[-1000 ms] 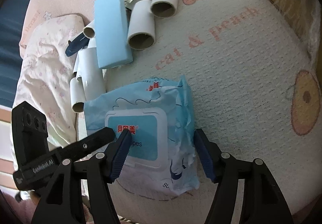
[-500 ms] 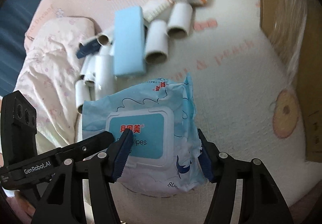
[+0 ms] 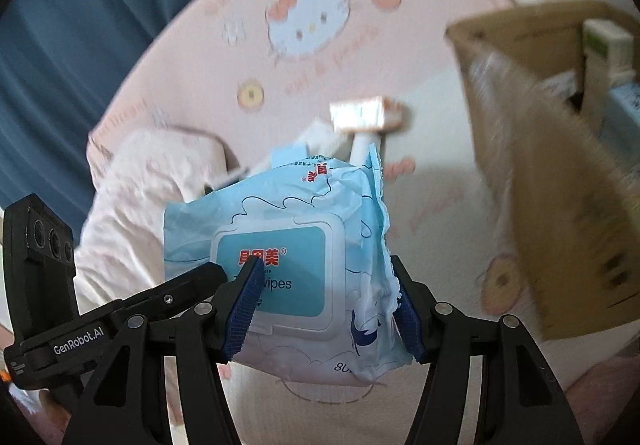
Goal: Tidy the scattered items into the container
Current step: 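Carry the held wipes pack with both tools over the cardboard box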
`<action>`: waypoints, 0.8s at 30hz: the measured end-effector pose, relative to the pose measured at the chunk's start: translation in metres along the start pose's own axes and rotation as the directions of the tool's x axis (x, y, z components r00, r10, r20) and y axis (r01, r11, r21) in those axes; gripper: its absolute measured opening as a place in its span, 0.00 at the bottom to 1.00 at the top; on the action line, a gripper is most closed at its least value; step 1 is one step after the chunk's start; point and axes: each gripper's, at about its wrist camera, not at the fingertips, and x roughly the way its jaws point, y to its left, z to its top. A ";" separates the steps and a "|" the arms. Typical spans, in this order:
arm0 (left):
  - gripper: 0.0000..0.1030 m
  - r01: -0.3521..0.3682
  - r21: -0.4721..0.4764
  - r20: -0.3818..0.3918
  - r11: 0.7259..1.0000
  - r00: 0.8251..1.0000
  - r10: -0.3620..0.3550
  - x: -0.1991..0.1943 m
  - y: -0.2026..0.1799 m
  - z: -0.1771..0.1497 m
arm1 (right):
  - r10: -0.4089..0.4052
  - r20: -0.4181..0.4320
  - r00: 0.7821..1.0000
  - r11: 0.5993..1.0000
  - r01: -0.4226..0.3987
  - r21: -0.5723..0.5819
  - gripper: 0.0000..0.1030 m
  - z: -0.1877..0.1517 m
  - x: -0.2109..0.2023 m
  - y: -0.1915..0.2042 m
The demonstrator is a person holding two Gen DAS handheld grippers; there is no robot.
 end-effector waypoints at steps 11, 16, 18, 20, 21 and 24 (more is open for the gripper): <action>0.49 -0.021 0.186 0.050 0.982 0.999 0.012 -0.010 -0.093 0.025 | 0.043 0.183 0.982 0.990 -0.066 0.121 0.58 0.028 -0.063 -0.047; 0.50 -0.041 0.264 0.063 0.964 0.998 0.025 -0.009 -0.131 0.039 | 0.057 0.245 0.968 0.987 -0.092 0.135 0.58 0.043 -0.079 -0.058; 0.50 -0.041 0.270 0.064 0.962 0.998 0.025 -0.003 -0.142 0.045 | 0.055 0.258 0.965 0.985 -0.094 0.143 0.58 0.051 -0.085 -0.067; 0.50 -0.041 0.277 0.064 0.960 0.998 0.024 0.005 -0.154 0.049 | 0.042 0.270 0.962 0.984 -0.086 0.154 0.58 0.059 -0.090 -0.077; 0.50 -0.039 0.281 0.060 0.959 0.998 0.022 0.008 -0.158 0.050 | 0.037 0.270 0.962 0.983 -0.083 0.162 0.58 0.062 -0.091 -0.081; 0.50 -0.024 0.309 0.046 0.951 0.999 0.010 0.022 -0.177 0.052 | 0.021 0.270 0.963 0.978 -0.076 0.194 0.58 0.068 -0.097 -0.101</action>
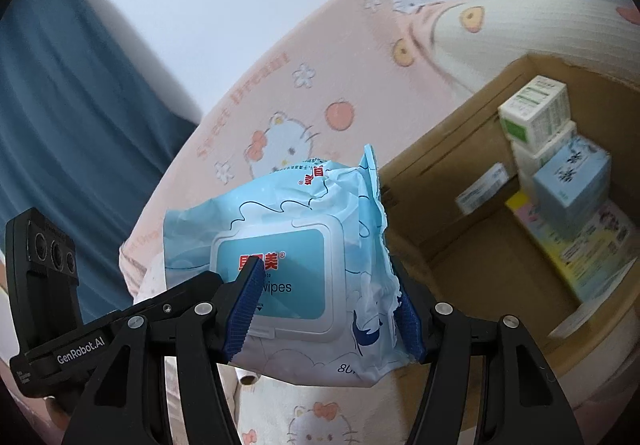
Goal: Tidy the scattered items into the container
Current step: 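Carry the held wipes pack with both tools over the cardboard box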
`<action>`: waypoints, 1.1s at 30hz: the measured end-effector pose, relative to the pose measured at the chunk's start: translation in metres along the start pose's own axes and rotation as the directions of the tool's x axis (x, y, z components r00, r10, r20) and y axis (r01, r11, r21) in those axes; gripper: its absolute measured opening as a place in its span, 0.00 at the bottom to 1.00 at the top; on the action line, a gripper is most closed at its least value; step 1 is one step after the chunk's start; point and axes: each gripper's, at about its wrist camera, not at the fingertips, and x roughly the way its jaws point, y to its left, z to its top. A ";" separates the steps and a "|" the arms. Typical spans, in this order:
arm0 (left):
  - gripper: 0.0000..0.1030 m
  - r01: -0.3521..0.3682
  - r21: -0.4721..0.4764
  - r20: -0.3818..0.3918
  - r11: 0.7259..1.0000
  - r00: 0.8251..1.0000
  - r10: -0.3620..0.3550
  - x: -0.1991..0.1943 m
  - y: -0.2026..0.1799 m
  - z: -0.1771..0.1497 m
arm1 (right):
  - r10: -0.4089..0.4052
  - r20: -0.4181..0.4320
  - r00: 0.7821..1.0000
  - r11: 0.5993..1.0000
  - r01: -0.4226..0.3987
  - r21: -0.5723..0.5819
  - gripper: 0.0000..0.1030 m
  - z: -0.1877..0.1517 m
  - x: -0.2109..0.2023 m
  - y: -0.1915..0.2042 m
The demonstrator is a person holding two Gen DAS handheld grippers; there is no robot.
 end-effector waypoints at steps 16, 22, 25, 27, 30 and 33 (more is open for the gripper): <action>0.50 0.255 -0.115 -0.176 0.960 0.946 -0.273 0.082 -0.041 0.018 | -0.305 -0.127 0.944 0.952 0.304 -0.032 0.58 0.057 -0.036 -0.050; 0.50 0.263 -0.224 -0.235 0.938 0.920 -0.314 0.118 -0.050 0.017 | -0.395 -0.241 0.886 0.918 0.391 -0.067 0.58 0.071 -0.032 -0.067; 0.50 0.256 -0.263 -0.269 0.930 0.906 -0.326 0.136 -0.054 0.014 | -0.447 -0.281 0.849 0.893 0.441 -0.091 0.58 0.076 -0.027 -0.076; 0.50 0.256 -0.280 -0.291 0.925 0.896 -0.336 0.148 -0.055 0.013 | -0.462 -0.301 0.834 0.885 0.458 -0.089 0.58 0.079 -0.025 -0.084; 0.49 0.257 -0.312 -0.325 0.915 0.876 -0.357 0.163 -0.056 0.011 | -0.465 -0.341 0.817 0.879 0.473 -0.066 0.58 0.086 -0.022 -0.098; 0.49 0.258 -0.344 -0.359 0.903 0.852 -0.380 0.174 -0.059 0.009 | -0.485 -0.401 0.777 0.865 0.494 -0.090 0.58 0.094 -0.016 -0.106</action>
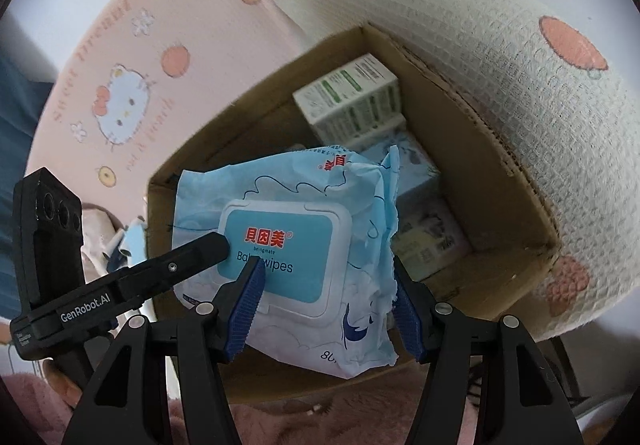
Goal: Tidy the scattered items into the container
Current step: 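Carry the held wipes pack with both tools over the cardboard box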
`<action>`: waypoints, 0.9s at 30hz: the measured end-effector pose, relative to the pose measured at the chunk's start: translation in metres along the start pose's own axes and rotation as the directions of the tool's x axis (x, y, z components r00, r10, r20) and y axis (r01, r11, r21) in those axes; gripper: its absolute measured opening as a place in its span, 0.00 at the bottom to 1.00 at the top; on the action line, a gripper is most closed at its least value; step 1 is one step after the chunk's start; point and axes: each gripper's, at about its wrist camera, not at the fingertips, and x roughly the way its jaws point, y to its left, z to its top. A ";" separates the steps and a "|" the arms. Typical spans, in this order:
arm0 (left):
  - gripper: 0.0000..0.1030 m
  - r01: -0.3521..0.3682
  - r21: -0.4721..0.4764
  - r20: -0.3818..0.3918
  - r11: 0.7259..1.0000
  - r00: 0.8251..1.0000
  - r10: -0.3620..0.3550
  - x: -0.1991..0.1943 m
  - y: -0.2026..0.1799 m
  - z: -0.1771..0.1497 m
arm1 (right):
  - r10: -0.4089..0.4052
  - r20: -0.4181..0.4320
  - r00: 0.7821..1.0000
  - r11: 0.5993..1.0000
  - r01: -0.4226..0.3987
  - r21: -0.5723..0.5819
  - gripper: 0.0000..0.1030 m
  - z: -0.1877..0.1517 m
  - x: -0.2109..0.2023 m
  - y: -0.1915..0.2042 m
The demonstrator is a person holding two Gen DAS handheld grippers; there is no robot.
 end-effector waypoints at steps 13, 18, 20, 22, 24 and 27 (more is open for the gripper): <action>0.50 -0.008 -0.125 -0.087 0.992 0.996 -0.002 0.042 0.009 0.000 | -0.198 -0.241 0.950 0.979 0.181 -0.090 0.58 0.031 0.030 -0.009; 0.49 0.012 -0.222 -0.161 0.975 0.986 -0.049 0.067 0.023 0.001 | -0.241 -0.313 0.918 0.970 0.219 -0.105 0.57 0.043 0.049 -0.017; 0.49 0.017 -0.223 -0.180 0.975 0.982 -0.058 0.072 0.023 -0.001 | -0.271 -0.331 0.904 0.962 0.246 -0.116 0.57 0.047 0.053 -0.019; 0.49 0.006 -0.221 -0.217 0.975 0.975 -0.055 0.081 0.022 -0.005 | -0.289 -0.353 0.890 0.957 0.269 -0.104 0.57 0.050 0.056 -0.024; 0.49 -0.001 -0.225 -0.248 0.974 0.967 -0.056 0.088 0.023 -0.009 | -0.298 -0.372 0.879 0.954 0.288 -0.083 0.57 0.052 0.058 -0.032; 0.49 0.002 -0.221 -0.269 0.975 0.961 -0.063 0.094 0.022 -0.013 | -0.312 -0.363 0.878 0.949 0.309 -0.066 0.57 0.051 0.051 -0.037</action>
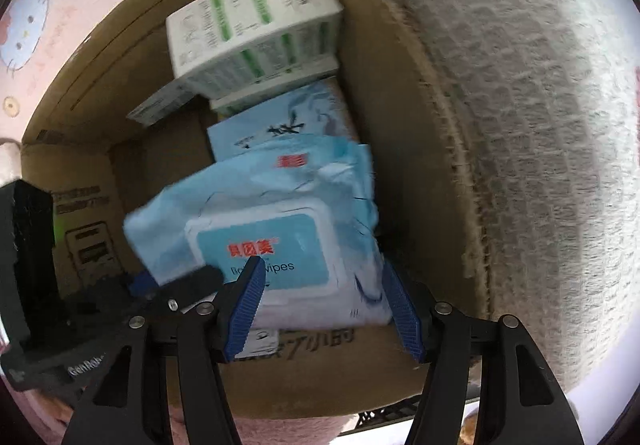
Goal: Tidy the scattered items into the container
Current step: 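Carry the held wipes pack with both tools over the cardboard box, then lower the wipes pack into the box and open both tools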
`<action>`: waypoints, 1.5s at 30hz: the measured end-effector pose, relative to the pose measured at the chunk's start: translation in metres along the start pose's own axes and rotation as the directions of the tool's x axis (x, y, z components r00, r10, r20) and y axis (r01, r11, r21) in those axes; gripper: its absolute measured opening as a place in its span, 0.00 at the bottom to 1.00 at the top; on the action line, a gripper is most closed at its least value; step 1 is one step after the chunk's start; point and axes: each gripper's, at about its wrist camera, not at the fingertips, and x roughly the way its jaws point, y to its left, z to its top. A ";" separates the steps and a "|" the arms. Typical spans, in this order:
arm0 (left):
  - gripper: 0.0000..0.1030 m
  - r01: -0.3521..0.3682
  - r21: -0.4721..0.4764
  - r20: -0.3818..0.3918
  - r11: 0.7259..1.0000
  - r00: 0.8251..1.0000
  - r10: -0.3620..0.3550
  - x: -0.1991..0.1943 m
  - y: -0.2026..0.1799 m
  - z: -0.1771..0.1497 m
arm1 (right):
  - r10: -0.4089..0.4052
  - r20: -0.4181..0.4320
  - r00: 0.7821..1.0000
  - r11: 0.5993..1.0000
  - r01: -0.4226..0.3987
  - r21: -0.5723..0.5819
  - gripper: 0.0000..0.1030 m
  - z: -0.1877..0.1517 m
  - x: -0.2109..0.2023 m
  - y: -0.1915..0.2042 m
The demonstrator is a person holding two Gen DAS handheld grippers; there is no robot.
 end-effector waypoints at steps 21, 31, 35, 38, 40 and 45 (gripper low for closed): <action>0.19 -0.100 0.022 0.111 0.995 0.989 0.097 -0.045 0.002 -0.012 | 0.081 0.071 0.994 0.987 -0.090 0.134 0.26 -0.017 -0.030 -0.019; 0.08 -0.186 -0.010 0.126 0.982 0.974 0.186 -0.026 0.001 0.007 | 0.080 -0.015 0.997 0.979 -0.075 0.190 0.14 -0.003 0.007 -0.037; 0.08 -0.241 -0.035 0.095 0.970 0.965 0.243 -0.015 0.002 0.021 | 0.106 -0.054 0.993 0.972 -0.092 0.215 0.13 0.003 0.020 -0.045; 0.09 -0.275 -0.045 0.056 0.960 0.959 0.277 0.000 0.004 0.033 | 0.108 -0.081 0.991 0.969 -0.086 0.232 0.13 0.006 0.022 -0.052; 0.09 -0.273 -0.071 0.027 0.959 0.961 0.275 0.010 0.010 0.037 | 0.092 -0.098 0.991 0.966 -0.065 0.250 0.13 0.010 0.027 -0.056; 0.09 -0.263 -0.098 0.018 0.960 0.964 0.266 0.019 0.021 0.050 | -0.103 -0.056 0.993 0.971 0.113 0.211 0.13 0.017 0.022 -0.054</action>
